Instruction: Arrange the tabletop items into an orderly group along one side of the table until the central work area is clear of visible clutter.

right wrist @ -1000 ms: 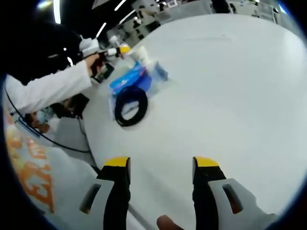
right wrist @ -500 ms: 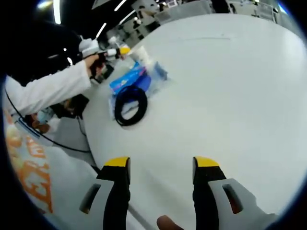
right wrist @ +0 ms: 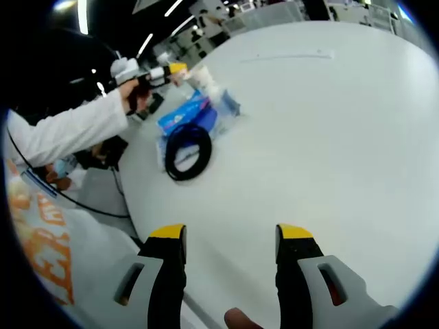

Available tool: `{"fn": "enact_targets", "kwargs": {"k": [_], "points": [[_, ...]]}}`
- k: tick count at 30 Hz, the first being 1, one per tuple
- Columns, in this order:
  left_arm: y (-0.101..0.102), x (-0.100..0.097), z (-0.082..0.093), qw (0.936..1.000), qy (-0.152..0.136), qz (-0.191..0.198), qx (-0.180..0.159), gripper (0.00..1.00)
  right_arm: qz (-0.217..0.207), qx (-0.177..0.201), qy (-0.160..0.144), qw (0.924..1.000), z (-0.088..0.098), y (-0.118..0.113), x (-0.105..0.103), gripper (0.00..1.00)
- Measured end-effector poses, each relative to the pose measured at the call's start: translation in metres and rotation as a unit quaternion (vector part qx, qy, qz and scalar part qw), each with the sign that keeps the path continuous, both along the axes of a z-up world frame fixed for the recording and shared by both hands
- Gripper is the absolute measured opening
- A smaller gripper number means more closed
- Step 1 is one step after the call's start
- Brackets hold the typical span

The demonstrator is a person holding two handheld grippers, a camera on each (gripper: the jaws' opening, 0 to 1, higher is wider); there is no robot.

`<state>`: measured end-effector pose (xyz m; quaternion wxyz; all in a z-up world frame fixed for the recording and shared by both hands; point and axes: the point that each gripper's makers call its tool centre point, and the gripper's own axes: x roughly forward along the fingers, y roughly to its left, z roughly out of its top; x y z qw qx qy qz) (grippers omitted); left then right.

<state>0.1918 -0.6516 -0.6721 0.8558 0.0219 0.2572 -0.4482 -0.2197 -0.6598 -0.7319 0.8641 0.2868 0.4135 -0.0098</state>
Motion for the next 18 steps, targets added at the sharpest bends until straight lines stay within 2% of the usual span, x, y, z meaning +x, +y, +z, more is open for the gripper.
{"fn": "enact_targets", "kwargs": {"k": [6,15,18], "points": [[0.012,-0.007,0.002,0.9998,0.014,0.009,0.004,0.82,0.005,-0.003,-0.007,1.0000,0.003,0.004,0.000,0.51],[0.033,-0.024,0.006,0.9997,0.018,0.008,0.011,0.78,0.011,-0.010,-0.021,0.9997,0.009,0.009,-0.001,0.51],[0.039,-0.032,0.008,0.9995,0.027,0.012,0.006,0.76,0.013,-0.011,-0.023,0.9996,0.010,0.011,-0.002,0.51]]}}
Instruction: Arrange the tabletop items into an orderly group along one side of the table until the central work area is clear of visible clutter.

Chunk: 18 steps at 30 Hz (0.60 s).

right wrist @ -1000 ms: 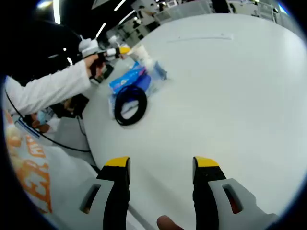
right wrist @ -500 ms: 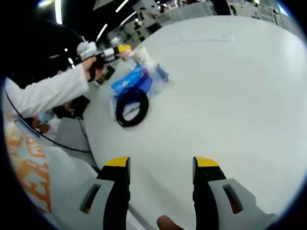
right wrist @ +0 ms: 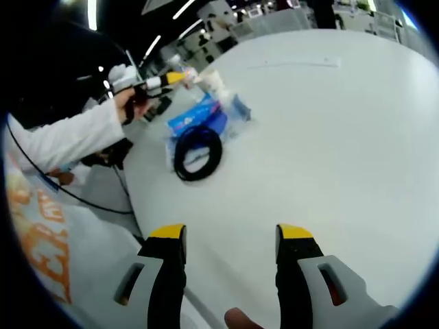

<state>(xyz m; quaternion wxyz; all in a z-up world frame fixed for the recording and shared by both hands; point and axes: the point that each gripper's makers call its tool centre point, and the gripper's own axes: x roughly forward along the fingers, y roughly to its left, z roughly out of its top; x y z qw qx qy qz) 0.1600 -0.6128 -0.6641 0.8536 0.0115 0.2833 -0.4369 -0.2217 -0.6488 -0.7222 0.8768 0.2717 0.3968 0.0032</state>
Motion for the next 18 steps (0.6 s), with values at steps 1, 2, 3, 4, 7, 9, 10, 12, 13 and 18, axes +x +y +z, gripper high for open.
{"fn": "enact_targets", "kwargs": {"k": [1,2,3,4,7,9,10,12,13,18], "points": [[0.002,-0.003,0.002,1.0000,0.002,0.003,-0.005,0.77,0.001,-0.001,-0.001,1.0000,0.000,0.001,-0.001,0.51],[0.003,-0.008,0.003,1.0000,0.002,0.003,-0.006,0.77,0.002,-0.001,-0.001,1.0000,0.000,0.002,-0.001,0.51],[0.004,-0.011,0.003,1.0000,0.002,0.003,-0.006,0.78,0.004,-0.001,-0.002,1.0000,0.000,0.003,-0.002,0.51],[0.006,-0.015,0.002,1.0000,0.002,0.002,-0.002,0.78,0.005,-0.001,-0.002,1.0000,0.001,0.004,-0.002,0.51],[0.010,-0.026,-0.001,1.0000,0.004,-0.002,0.002,0.80,0.008,-0.002,-0.005,1.0000,0.002,0.004,-0.003,0.51],[0.014,-0.036,-0.004,0.9999,0.011,-0.003,0.003,0.79,0.006,-0.003,-0.007,1.0000,0.002,0.003,-0.003,0.51],[0.016,-0.039,-0.006,0.9999,0.014,-0.004,0.005,0.79,0.005,-0.004,-0.008,1.0000,0.003,0.002,-0.003,0.51],[0.019,-0.048,-0.011,0.9998,0.018,-0.008,0.010,0.79,0.002,-0.004,-0.010,0.9999,0.004,0.000,-0.003,0.51],[0.022,-0.051,-0.013,0.9996,0.020,-0.011,0.015,0.79,0.001,-0.005,-0.011,0.9999,0.003,0.000,-0.003,0.51],[0.027,-0.058,-0.017,0.9991,0.024,-0.017,0.028,0.78,0.005,-0.005,-0.010,0.9999,0.001,0.000,-0.006,0.51]]}}
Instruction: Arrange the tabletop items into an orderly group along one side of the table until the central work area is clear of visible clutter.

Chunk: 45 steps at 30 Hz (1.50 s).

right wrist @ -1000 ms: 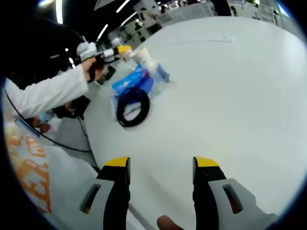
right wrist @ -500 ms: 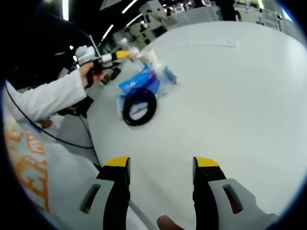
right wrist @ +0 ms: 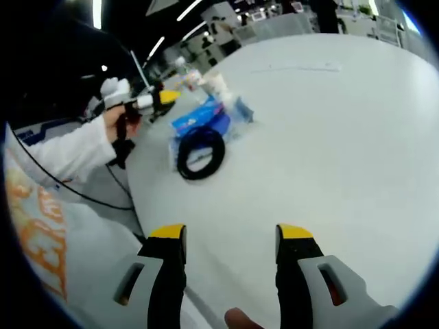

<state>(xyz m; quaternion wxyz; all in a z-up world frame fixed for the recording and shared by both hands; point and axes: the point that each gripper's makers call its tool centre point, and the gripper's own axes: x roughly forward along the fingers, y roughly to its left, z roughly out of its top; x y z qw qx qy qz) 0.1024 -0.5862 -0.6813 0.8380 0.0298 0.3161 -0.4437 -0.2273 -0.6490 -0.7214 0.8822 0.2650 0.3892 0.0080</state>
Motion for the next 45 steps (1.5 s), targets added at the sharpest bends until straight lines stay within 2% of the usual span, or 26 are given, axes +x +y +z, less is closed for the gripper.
{"fn": "enact_targets", "kwargs": {"k": [7,16,20,23,33,36,45], "points": [[-0.001,-0.002,-0.002,1.0000,0.004,0.004,0.005,0.76,-0.007,0.000,-0.003,1.0000,0.001,-0.005,-0.002,0.51],[0.002,-0.020,-0.008,0.9990,0.027,0.034,-0.002,0.75,-0.015,0.001,-0.001,0.9999,-0.001,-0.009,-0.005,0.50],[0.010,-0.037,-0.013,0.9982,0.038,0.046,0.001,0.74,-0.018,0.003,-0.002,0.9998,0.000,-0.009,-0.004,0.50],[0.020,-0.049,-0.022,0.9955,0.066,0.068,0.005,0.72,-0.016,0.003,0.000,0.9999,-0.002,-0.008,-0.004,0.50],[0.033,-0.058,-0.031,0.9918,0.078,0.098,0.021,0.67,-0.013,0.005,0.000,0.9999,-0.004,-0.007,-0.006,0.50],[0.029,-0.063,-0.037,0.9841,0.129,0.122,0.002,0.62,-0.015,0.005,0.000,0.9999,-0.004,-0.009,-0.006,0.50],[0.017,-0.058,-0.055,0.9851,0.123,0.112,0.043,0.55,-0.016,0.005,0.004,0.9998,-0.006,-0.009,-0.010,0.50]]}}
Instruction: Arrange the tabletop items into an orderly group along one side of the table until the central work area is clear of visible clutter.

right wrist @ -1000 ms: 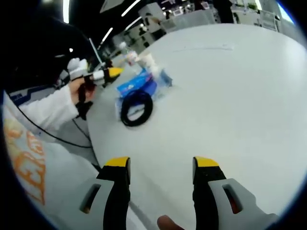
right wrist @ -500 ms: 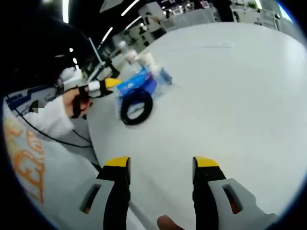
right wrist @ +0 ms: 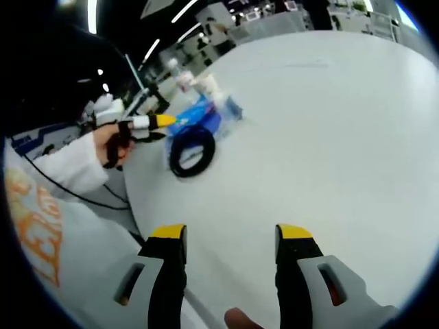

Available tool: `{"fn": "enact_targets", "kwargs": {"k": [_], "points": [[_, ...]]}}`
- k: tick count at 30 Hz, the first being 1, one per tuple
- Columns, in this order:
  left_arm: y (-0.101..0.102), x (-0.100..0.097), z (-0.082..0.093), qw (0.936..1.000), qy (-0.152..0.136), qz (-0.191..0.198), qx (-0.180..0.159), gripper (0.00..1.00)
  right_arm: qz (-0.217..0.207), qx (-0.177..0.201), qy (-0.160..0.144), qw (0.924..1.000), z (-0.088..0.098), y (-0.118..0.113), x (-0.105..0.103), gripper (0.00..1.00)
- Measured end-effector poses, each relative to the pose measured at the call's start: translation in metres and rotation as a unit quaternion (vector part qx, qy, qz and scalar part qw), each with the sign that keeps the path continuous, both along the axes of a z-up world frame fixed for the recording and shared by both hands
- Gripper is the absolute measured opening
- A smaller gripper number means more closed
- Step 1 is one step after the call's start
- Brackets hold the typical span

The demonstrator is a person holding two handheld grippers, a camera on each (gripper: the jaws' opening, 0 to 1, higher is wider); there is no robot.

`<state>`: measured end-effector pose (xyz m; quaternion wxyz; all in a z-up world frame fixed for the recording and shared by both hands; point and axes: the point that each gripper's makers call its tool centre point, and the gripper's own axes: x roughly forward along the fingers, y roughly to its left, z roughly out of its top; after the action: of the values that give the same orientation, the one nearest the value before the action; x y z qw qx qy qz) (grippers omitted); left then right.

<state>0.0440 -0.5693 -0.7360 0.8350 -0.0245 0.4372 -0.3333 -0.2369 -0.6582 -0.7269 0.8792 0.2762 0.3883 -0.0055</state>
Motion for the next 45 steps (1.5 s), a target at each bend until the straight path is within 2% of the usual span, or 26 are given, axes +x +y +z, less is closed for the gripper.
{"fn": "enact_targets", "kwargs": {"k": [2,6,11,13,17,22,25,27,28,31,32,35,39,40,42,45], "points": [[0.001,0.000,-0.004,0.9999,0.001,0.001,0.014,0.52,0.000,0.000,0.001,1.0000,0.000,0.000,0.000,0.50],[0.012,0.005,-0.006,0.9990,-0.019,0.006,0.041,0.32,-0.001,0.000,0.003,1.0000,-0.001,-0.001,0.000,0.50],[0.024,0.010,-0.009,0.9991,-0.008,0.008,0.041,0.14,0.007,0.000,0.007,1.0000,-0.003,0.003,0.003,0.50],[0.024,0.010,-0.005,0.9996,-0.005,0.014,0.025,0.09,0.013,0.000,0.008,0.9999,-0.003,0.006,0.004,0.50],[0.026,0.005,-0.002,0.9995,-0.017,-0.001,0.026,0.05,0.021,0.000,0.009,0.9997,-0.003,0.009,0.006,0.50],[0.030,0.000,0.007,0.9998,-0.017,-0.005,-0.004,0.01,0.022,-0.001,0.008,0.9997,-0.002,0.009,0.006,0.50],[0.034,-0.003,0.012,0.9997,-0.019,-0.006,-0.015,0.00,0.006,0.013,0.000,0.9999,0.001,0.006,0.008,0.50],[0.039,-0.003,0.018,0.9991,-0.037,-0.012,-0.016,0.00,-0.006,0.020,-0.005,0.9998,0.003,0.003,0.010,0.50],[0.041,-0.003,0.020,0.9991,-0.036,-0.011,-0.019,0.00,-0.007,0.020,-0.005,0.9998,0.003,0.003,0.010,0.50],[0.043,-0.008,0.031,0.9982,-0.025,0.003,-0.054,0.00,-0.007,0.011,-0.006,0.9999,0.006,0.000,0.014,0.49],[0.041,-0.011,0.034,0.9975,-0.017,0.003,-0.068,0.00,-0.010,0.014,-0.011,0.9998,0.008,0.000,0.017,0.49],[0.040,-0.022,0.043,0.9962,-0.019,-0.010,-0.084,0.00,-0.034,0.050,-0.042,0.9973,0.020,-0.001,0.034,0.50],[0.032,-0.037,0.052,0.9937,-0.018,-0.035,-0.105,0.00,-0.062,0.043,-0.064,0.9951,0.036,-0.019,0.053,0.54],[0.029,-0.042,0.053,0.9931,-0.018,-0.044,-0.107,0.00,-0.076,0.045,-0.078,0.9930,0.044,-0.026,0.060,0.54],[0.021,-0.054,0.057,0.9904,-0.025,-0.078,-0.111,0.00,-0.095,0.054,-0.101,0.9889,0.058,-0.033,0.071,0.52],[0.010,-0.069,0.060,0.9872,-0.024,-0.107,-0.116,0.00,-0.103,0.052,-0.115,0.9866,0.071,-0.038,0.081,0.51]]}}
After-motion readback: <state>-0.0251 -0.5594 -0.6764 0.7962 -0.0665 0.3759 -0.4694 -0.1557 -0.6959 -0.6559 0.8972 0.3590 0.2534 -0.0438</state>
